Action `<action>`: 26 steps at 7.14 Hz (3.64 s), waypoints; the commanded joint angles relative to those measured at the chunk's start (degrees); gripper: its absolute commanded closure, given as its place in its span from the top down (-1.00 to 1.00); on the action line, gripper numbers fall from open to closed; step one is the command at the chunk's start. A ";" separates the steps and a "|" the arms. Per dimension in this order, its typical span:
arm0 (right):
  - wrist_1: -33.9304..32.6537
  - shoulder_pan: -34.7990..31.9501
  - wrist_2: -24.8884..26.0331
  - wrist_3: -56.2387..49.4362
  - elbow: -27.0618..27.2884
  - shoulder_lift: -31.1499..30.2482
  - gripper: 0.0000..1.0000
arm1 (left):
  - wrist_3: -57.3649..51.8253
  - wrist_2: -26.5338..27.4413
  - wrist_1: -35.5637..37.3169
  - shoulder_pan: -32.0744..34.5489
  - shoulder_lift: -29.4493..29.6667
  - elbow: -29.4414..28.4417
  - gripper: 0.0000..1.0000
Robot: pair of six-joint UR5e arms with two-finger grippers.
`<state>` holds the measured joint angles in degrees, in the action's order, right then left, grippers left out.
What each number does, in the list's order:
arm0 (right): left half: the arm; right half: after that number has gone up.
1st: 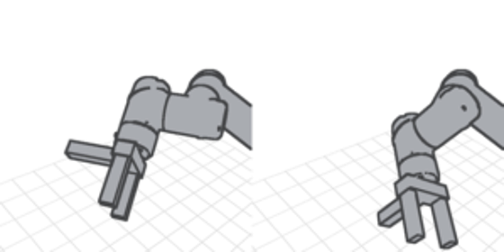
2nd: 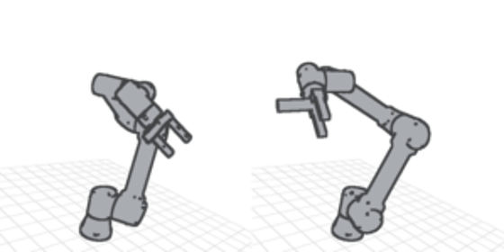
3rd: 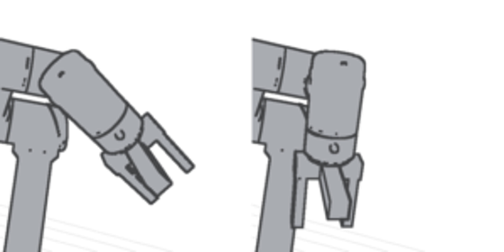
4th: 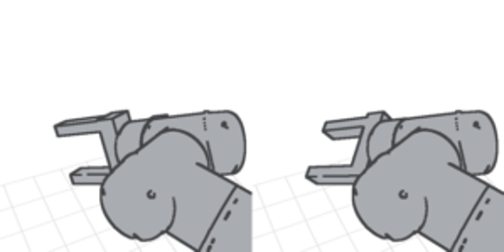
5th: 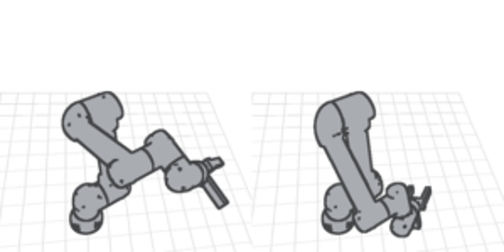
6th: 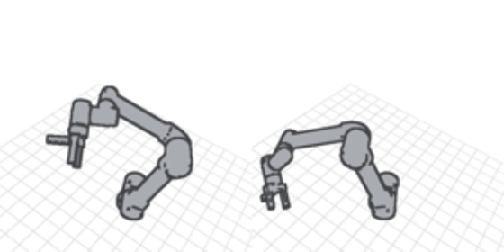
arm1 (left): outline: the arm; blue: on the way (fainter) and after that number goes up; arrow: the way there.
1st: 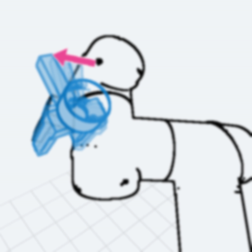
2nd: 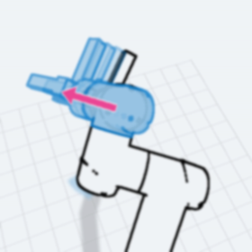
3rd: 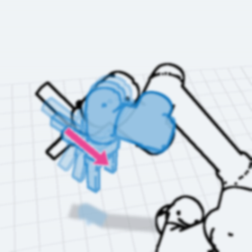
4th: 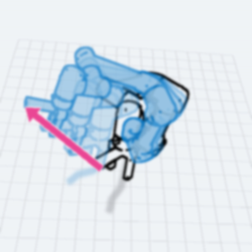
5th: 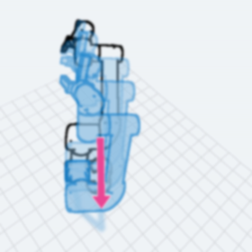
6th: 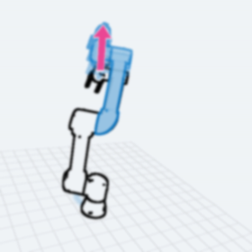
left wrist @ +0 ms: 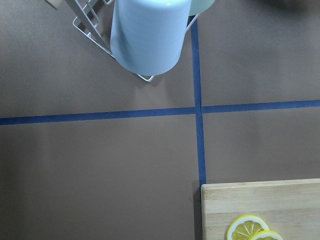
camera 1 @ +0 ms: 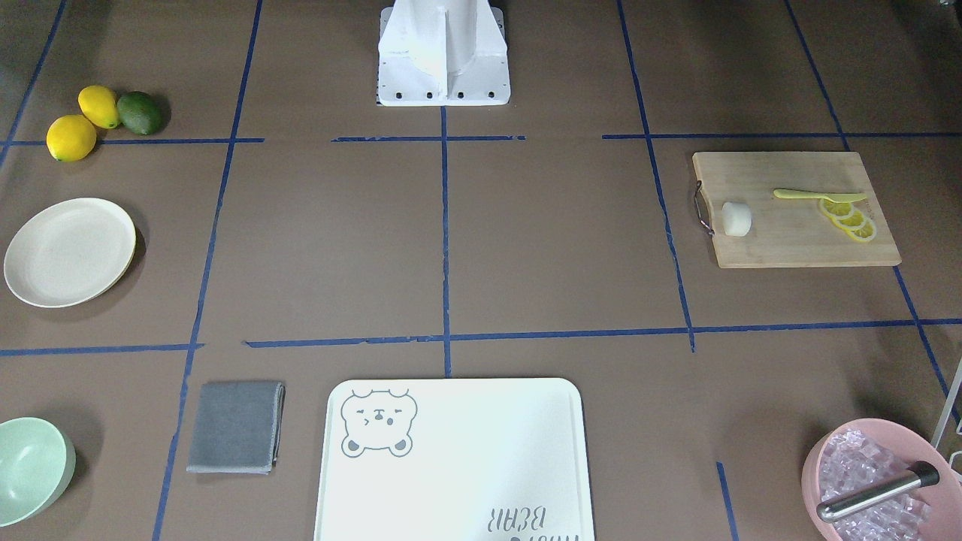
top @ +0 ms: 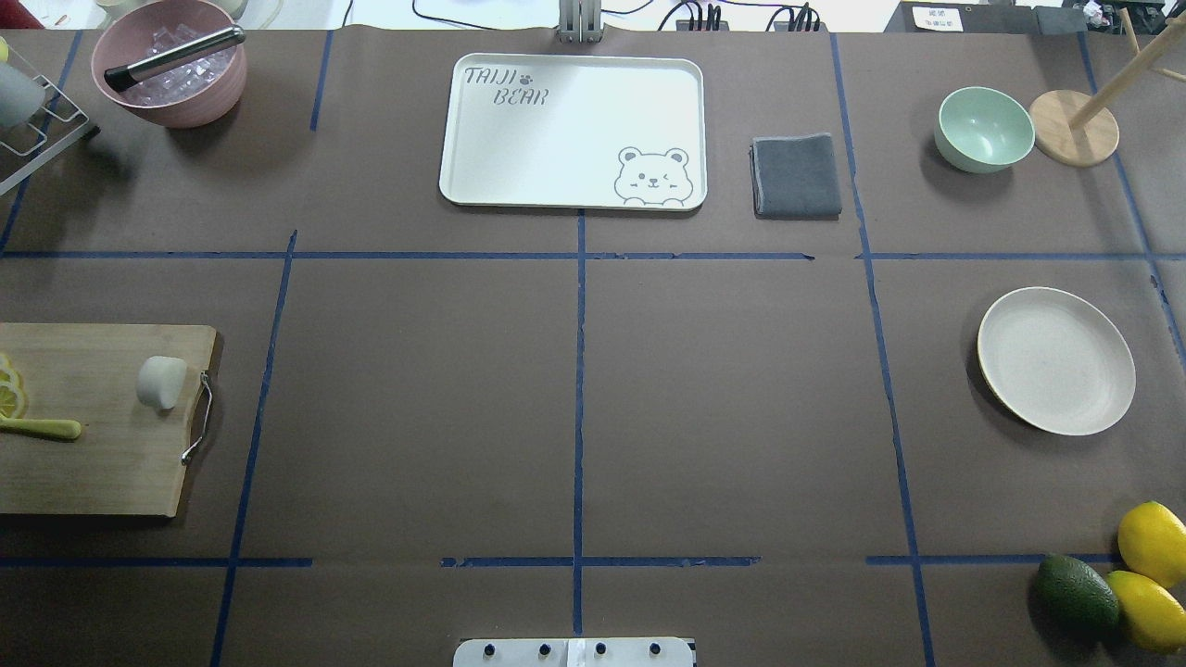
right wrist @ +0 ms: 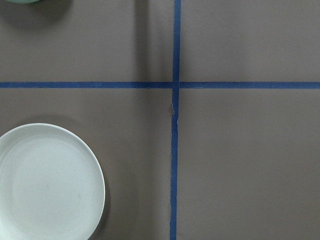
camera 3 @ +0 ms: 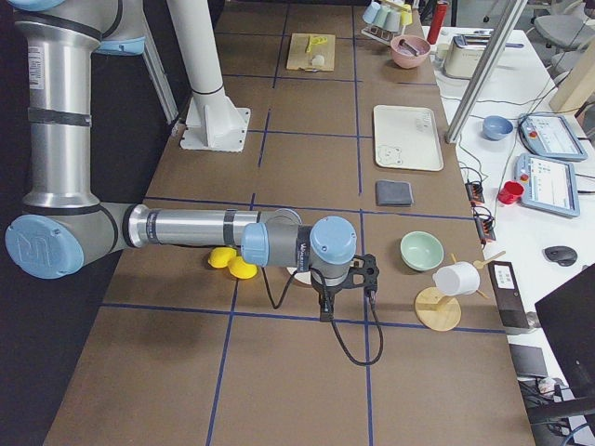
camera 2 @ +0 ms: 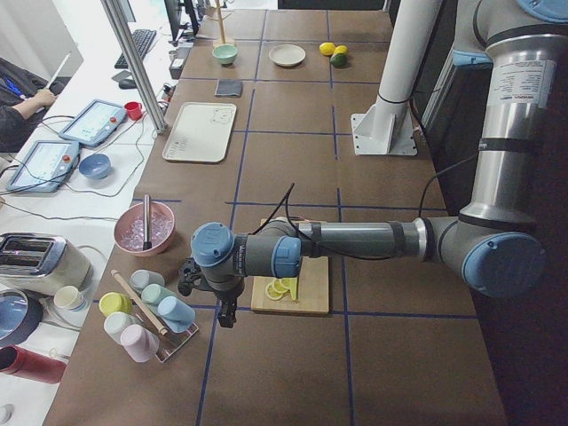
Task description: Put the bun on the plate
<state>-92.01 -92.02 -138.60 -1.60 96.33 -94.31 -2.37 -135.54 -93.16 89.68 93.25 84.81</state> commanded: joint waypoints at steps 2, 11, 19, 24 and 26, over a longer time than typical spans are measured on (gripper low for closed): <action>0.08 0.00 0.09 -0.07 0.09 0.00 1.00 | 0.00 0.01 -0.09 0.05 0.00 0.00 1.00; 7.66 4.73 -0.35 8.30 -1.93 1.33 1.00 | 0.00 -0.07 -0.44 0.05 -0.44 0.35 1.00; 53.16 25.92 8.00 44.76 -15.91 -2.90 0.99 | 0.09 -0.07 -0.53 0.05 -0.44 0.70 1.00; 53.87 27.68 7.47 44.49 -15.65 -3.78 -0.58 | 0.09 -0.07 -0.44 0.14 -0.44 1.14 1.00; 53.87 27.68 6.69 44.84 -14.51 -3.78 -1.00 | 0.09 -0.07 -0.44 0.14 -0.44 1.14 1.00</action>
<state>-38.15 -64.41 -131.38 42.97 81.08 -98.08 -2.29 -135.62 -93.61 89.79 92.81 85.95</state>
